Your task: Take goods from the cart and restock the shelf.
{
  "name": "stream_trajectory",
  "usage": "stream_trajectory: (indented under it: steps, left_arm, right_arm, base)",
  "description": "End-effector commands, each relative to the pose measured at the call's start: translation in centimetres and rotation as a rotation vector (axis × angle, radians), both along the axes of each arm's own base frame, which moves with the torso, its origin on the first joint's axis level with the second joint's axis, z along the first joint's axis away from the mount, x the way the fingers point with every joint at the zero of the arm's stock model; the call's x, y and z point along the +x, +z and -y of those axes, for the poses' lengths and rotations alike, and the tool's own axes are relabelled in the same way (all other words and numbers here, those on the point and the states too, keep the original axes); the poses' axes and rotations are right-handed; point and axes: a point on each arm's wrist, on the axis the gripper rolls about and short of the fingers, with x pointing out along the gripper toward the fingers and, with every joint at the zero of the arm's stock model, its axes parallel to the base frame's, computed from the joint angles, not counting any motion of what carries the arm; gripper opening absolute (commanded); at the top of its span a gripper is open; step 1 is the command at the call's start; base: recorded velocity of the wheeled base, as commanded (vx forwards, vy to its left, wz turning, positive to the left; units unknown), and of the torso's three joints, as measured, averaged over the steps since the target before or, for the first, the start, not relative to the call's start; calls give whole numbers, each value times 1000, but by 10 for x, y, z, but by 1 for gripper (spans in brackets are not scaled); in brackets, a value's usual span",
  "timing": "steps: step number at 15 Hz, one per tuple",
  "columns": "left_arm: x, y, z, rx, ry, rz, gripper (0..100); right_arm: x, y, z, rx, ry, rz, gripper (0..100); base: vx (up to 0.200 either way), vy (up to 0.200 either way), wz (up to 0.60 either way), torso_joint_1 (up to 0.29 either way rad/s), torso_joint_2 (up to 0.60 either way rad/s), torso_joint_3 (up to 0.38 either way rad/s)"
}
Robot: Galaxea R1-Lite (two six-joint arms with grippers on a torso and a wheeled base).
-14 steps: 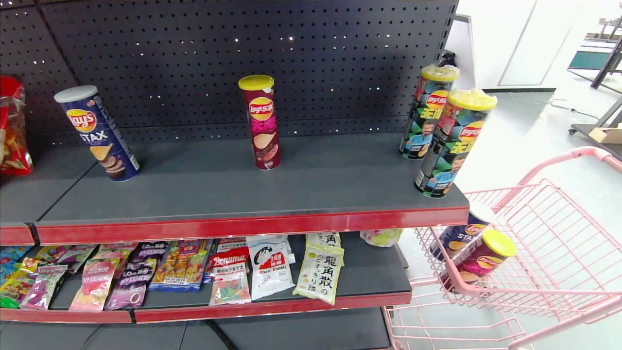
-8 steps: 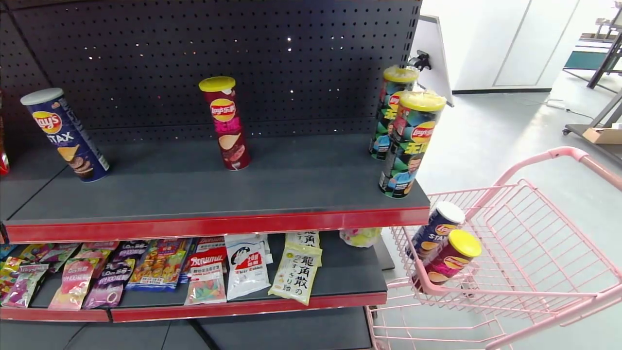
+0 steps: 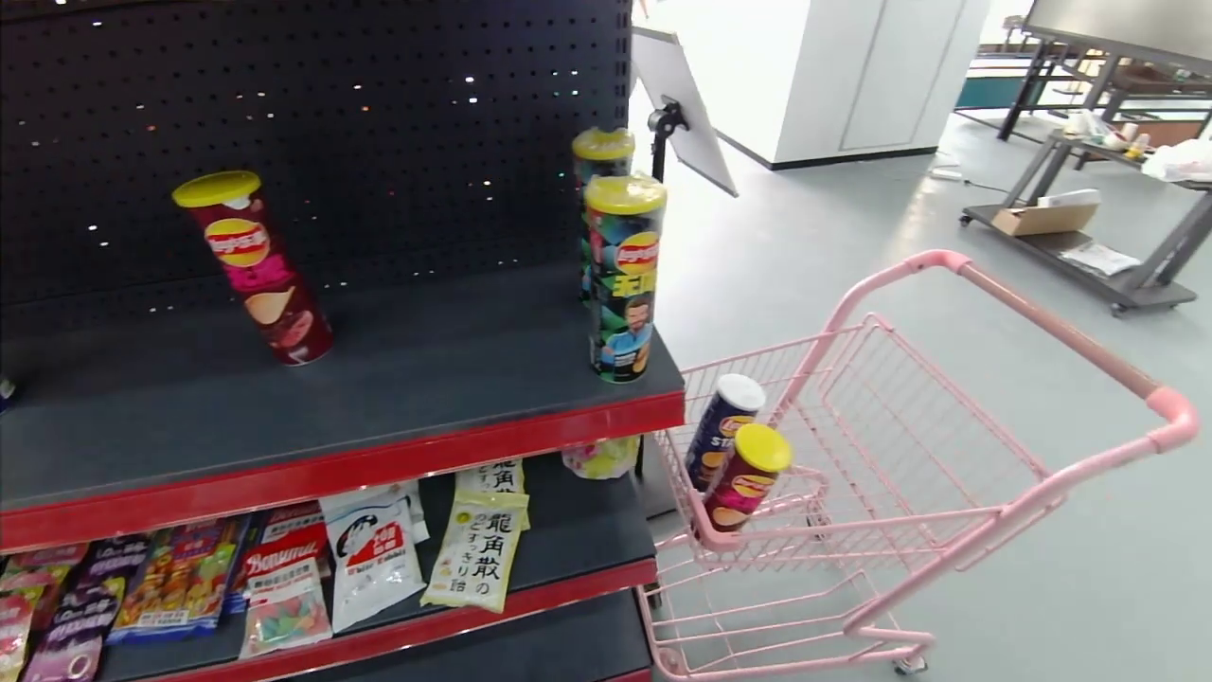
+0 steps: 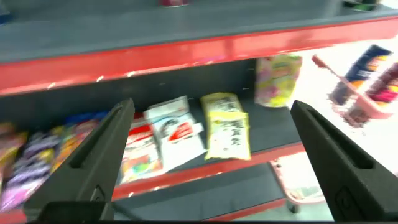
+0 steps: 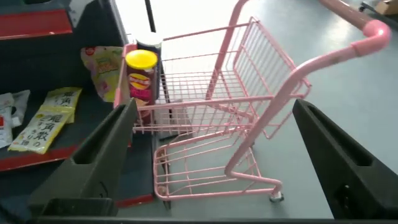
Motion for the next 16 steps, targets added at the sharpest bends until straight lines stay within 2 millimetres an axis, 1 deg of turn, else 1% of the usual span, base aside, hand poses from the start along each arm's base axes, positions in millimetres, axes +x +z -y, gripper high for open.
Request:
stream_trajectory:
  steps: [1,9,16]
  left_arm:
    - [0,0,0,0,1,-1,100]
    - [0,0,0,0,1,-1,100]
    - [0,0,0,0,1,-1,100]
  right_arm:
    - [0,0,0,0,0,-1,100]
    - [0,0,0,0,1,-1,100]
    - [0,0,0,1,1,-1,100]
  base:
    - [0,0,-600,2,2,2]
    - [0,0,0,-6,8,9]
    - [0,0,0,-143,352,201]
